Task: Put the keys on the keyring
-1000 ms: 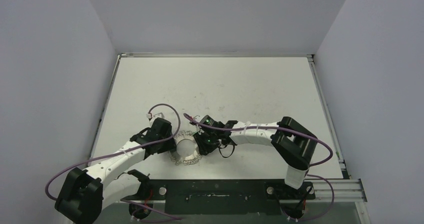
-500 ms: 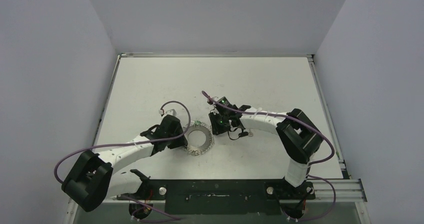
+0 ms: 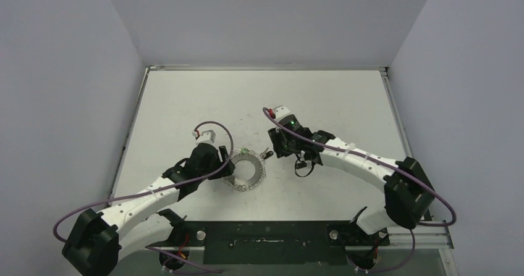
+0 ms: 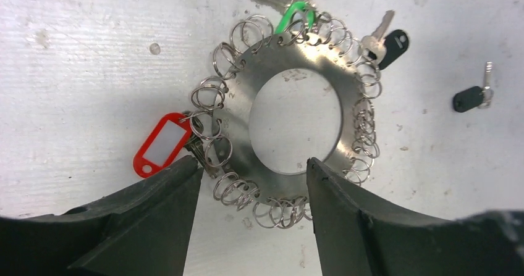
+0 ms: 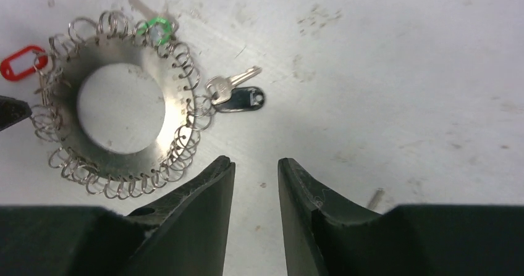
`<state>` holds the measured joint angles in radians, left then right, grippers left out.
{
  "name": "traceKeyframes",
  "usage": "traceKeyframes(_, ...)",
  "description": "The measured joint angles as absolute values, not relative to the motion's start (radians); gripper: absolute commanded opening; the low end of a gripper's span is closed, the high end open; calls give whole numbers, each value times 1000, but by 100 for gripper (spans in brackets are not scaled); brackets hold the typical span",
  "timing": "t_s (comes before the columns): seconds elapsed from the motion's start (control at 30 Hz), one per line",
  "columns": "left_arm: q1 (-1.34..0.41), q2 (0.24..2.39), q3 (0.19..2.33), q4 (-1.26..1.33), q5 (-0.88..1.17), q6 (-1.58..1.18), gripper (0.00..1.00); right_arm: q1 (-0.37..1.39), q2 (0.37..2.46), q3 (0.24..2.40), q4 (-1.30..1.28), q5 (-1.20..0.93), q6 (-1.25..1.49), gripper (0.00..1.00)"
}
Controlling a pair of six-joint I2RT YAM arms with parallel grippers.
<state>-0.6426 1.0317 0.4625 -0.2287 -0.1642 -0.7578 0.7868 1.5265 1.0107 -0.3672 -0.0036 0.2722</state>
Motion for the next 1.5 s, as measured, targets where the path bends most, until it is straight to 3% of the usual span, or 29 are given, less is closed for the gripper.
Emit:
traceKeyframes(0.07, -643, 961, 442, -228, -176, -743, 64, 786, 1439, 987, -351, 59, 268, 37)
traceKeyframes(0.17, -643, 873, 407, -228, -189, -731, 65, 783, 1317, 950, -329, 173, 274, 60)
traceKeyframes(0.2, -643, 845, 394, -228, -192, -730, 65, 780, 1287, 941, -326, 214, 284, 64)
traceKeyframes(0.37, -643, 739, 334, -223, -198, -752, 64, 758, 1188, 898, -324, 350, 336, 71)
traceKeyframes(0.63, -643, 733, 297, -197, -150, -789, 64, 745, 1176, 781, -304, 212, 432, 93)
traceKeyframes(0.83, -643, 809, 298, -170, -119, -805, 63, 751, 1205, 650, -239, 7, 550, 88)
traceKeyframes(1.2, -643, 927, 298, -144, -78, -808, 58, 822, 1405, 659, -88, -171, 687, 51)
traceKeyframes(1.5, -645, 930, 305, -131, -39, -744, 54, 845, 1515, 712, -70, -210, 693, 50)
